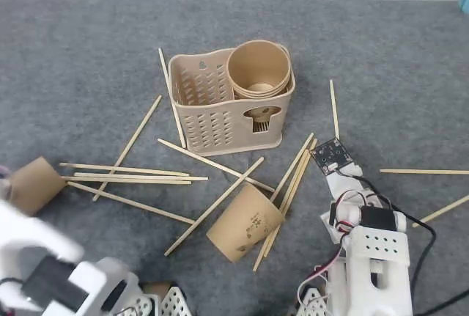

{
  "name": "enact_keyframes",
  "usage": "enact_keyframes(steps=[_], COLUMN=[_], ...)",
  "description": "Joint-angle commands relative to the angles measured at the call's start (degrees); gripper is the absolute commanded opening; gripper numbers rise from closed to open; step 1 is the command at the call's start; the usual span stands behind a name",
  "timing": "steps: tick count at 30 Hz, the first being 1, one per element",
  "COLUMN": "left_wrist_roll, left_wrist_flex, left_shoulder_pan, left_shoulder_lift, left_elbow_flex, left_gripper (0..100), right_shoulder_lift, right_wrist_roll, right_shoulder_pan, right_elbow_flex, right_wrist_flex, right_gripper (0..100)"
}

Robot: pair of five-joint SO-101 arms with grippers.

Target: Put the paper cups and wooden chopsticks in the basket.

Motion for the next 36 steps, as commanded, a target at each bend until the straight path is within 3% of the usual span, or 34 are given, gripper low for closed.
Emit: enact_keyframes(steps=[1, 10, 15, 20, 29, 36], left_wrist_roll=[7.82, 17.05, 17.14, 17.14, 17.14, 9.67], left_wrist_flex=[-8.26, -10.64, -10.64, -9.76, -0.97, 11.96], left_shoulder_pan=[4.92, 10.81, 10.9, 13.36, 20.84, 35.96], left_shoulder_lift=[-0.62, -0.79, -4.92, -12.57, -29.45, -35.43], left_elbow_flex=[4.09, 6.2, 5.05, 5.67, 5.32, -5.14], left_gripper=[22, 21, 1, 1, 1, 1], right_shoulder_lift=[-1.19, -1.19, -1.19, -1.19, -1.19, -1.19], right_wrist_roll=[1.05, 1.05, 1.05, 1.05, 0.97, 0.7], right_shoulder_pan=[0.22, 0.13, 0.13, 0.13, 0.13, 0.31], right_elbow_flex=[-0.44, -0.44, -0.44, -0.44, -0.44, -0.44], right_wrist_flex=[0.75, 0.75, 0.48, 0.48, 0.66, 0.75], right_gripper=[0.7, 0.7, 0.7, 0.7, 0.7, 0.7])
